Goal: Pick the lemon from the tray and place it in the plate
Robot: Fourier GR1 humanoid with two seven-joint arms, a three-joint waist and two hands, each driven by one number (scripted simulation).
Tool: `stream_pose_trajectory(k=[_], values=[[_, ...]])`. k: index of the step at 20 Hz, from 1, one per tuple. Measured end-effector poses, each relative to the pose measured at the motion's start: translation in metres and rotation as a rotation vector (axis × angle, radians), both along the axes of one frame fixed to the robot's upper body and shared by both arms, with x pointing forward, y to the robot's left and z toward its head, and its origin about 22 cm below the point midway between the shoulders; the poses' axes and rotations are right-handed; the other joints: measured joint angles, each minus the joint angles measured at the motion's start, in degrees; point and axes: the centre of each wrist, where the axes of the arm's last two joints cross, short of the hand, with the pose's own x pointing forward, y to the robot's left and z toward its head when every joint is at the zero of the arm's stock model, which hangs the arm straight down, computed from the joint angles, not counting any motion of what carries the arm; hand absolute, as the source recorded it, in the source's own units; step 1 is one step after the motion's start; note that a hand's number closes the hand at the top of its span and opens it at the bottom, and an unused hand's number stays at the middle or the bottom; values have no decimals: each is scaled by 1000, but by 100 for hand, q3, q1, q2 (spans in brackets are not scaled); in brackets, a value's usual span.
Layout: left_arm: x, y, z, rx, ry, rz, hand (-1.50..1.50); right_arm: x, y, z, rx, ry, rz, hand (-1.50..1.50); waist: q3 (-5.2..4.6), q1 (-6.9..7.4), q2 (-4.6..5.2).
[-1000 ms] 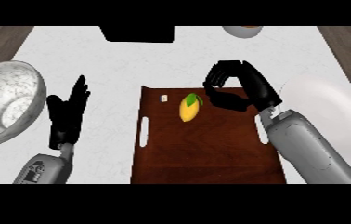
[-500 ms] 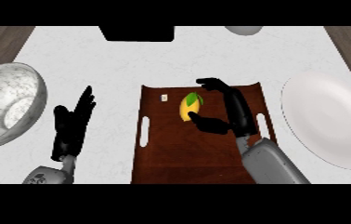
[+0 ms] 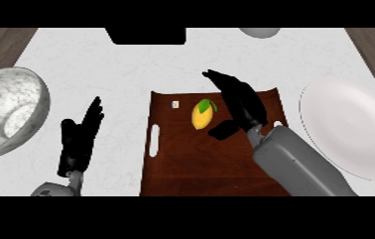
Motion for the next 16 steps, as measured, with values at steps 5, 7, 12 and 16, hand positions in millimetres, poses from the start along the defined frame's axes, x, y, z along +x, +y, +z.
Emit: stream_pose_trajectory(k=[5, 7, 12, 16], values=[[5, -1, 3, 4, -3, 0, 0, 10, 25, 31, -201, 107, 6, -150, 1, -2, 4], [6, -3, 5, 6, -3, -2, 0, 14, 36, 39, -262, 178, 8, -150, 3, 7, 7], [5, -3, 2, 3, -3, -7, 0, 22, 55, 42, -367, 346, 19, -150, 7, 19, 21], [3, 1, 4, 4, -2, -7, 0, 30, 62, 39, -419, 418, 10, -150, 9, 17, 23]])
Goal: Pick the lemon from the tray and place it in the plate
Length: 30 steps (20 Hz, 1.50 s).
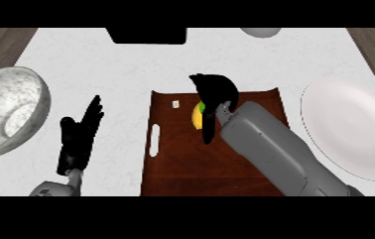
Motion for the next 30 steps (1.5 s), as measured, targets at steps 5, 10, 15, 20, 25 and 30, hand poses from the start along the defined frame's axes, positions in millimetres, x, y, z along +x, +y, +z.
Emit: stream_pose_trajectory(k=[5, 10, 15, 20, 25, 30], values=[[-2, -3, 1, 0, 0, 3, 0, 4, -1, -12, -28, 37, -16, -150, 2, -14, 0], [-2, -1, -7, -3, 1, 12, 0, 8, -2, -17, -34, 60, -8, -150, 2, -24, 3], [2, -6, 0, 1, -1, 12, 0, 12, -2, -27, -44, 81, -3, -150, 3, -20, 3], [-5, -6, -6, 0, 1, 13, 0, 12, 1, -36, -41, 84, -8, -150, 3, -16, 1], [-4, -2, -4, -4, -1, 7, 0, 14, -6, -48, -50, 100, -16, -150, 3, -16, 2], [-1, -2, 3, 2, -2, 8, 0, 16, -11, -57, -74, 85, 28, 150, 4, -13, 5]])
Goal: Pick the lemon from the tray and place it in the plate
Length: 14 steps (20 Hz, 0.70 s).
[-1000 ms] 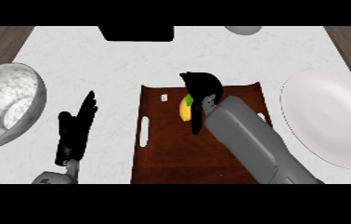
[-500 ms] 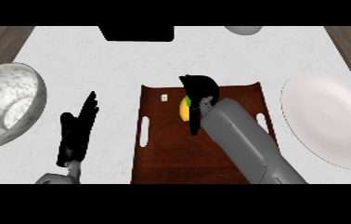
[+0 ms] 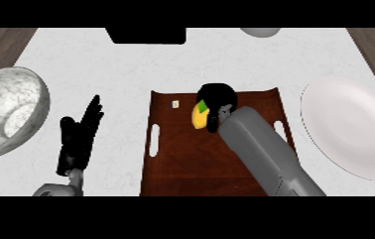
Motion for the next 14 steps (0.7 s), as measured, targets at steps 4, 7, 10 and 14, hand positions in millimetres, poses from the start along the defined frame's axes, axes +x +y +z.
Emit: stream_pose_trajectory(k=[4, 7, 10, 14], values=[[1, 2, -1, -2, 2, -1, 0, 0, -1, -8, 0, -53, 38, 150, -3, 2, -12], [-1, 5, -5, 0, 5, 2, 0, 1, 3, -2, -11, -89, 51, 150, -2, 3, -8], [2, 1, -6, 2, -5, 5, 0, 4, 6, 4, -25, -162, 41, 150, -2, 2, -3], [3, 4, -3, 1, 5, 16, 0, -7, -16, 3, 8, -297, 0, 150, 0, -91, -28]])
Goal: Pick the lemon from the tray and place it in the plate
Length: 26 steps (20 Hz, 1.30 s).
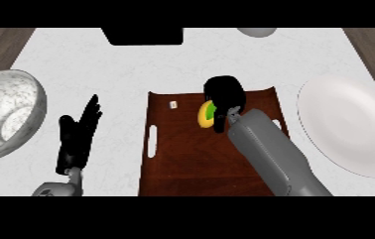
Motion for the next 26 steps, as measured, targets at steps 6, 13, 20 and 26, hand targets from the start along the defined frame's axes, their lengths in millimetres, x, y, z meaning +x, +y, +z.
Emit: stream_pose_trajectory(k=[6, 13, 20, 26], values=[[-7, 7, -3, 3, 9, 39, 0, -26, -89, 1, 164, -185, -35, 150, 4, -213, -51], [-11, 5, 1, 1, 7, 32, 0, -69, -148, 45, 308, -464, -108, 150, 1, -211, -51], [-12, 2, 1, -2, 7, 10, 0, -100, -202, 83, 322, -650, -299, 150, -1, -70, -10], [-5, 1, -1, -5, 2, -1, 0, -99, -244, 92, 331, -654, -420, 150, -1, 13, 14]])
